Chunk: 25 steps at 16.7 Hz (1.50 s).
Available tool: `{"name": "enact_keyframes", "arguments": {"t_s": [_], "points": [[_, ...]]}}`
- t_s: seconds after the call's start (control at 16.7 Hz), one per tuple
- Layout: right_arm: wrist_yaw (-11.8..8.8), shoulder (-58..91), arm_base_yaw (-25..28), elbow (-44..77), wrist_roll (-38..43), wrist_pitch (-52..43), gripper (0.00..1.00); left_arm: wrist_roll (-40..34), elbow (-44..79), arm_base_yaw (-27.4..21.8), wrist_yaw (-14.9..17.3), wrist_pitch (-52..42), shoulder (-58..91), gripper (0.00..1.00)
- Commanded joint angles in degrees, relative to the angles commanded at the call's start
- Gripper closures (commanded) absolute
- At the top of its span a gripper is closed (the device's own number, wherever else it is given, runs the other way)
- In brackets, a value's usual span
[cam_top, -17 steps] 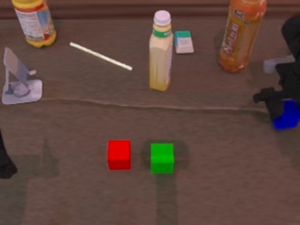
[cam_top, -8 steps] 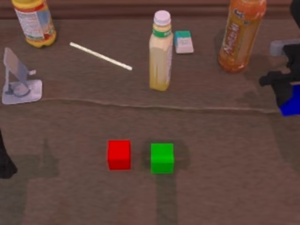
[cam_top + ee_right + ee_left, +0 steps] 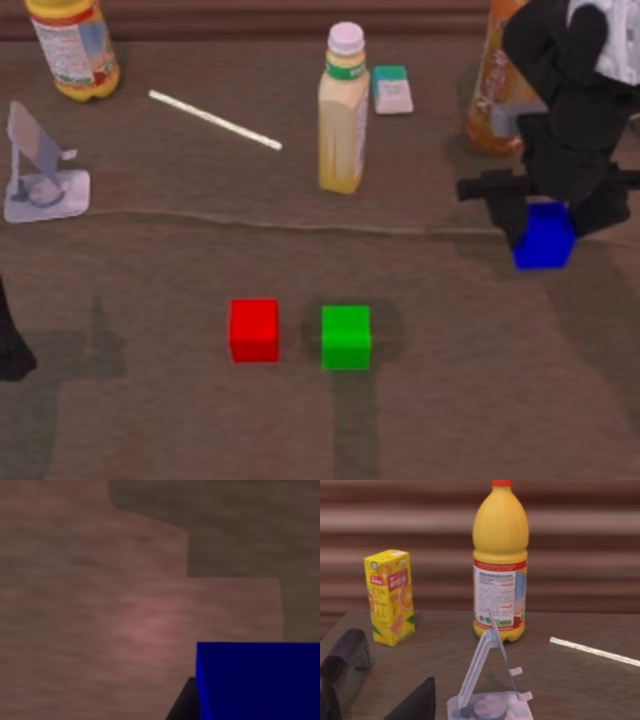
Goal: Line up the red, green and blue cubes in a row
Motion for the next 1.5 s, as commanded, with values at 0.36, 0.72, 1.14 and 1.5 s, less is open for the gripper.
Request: {"name": "enact_keyframes", "arguments": {"t_s": [0.36, 0.72, 1.14, 1.5], "points": [[0.6, -3.7, 14.5, -2.4, 18.5, -0.8, 1.0, 0.0, 0.0, 0.0, 0.0, 0.0, 0.0, 0.0], [0.6, -4.1, 15.8, -2.6, 20.1, -0.7, 1.0, 0.0, 0.0, 0.0, 0.0, 0.0, 0.0, 0.0], [0.6, -1.1, 16.1, -9.7, 20.2, 9.6, 1.0, 0.0, 0.0, 0.0, 0.0, 0.0, 0.0, 0.0], [0.8, 0.4, 16.2, -12.6, 20.4, 13.8, 1.0, 0.0, 0.0, 0.0, 0.0, 0.0, 0.0, 0.0]]}}
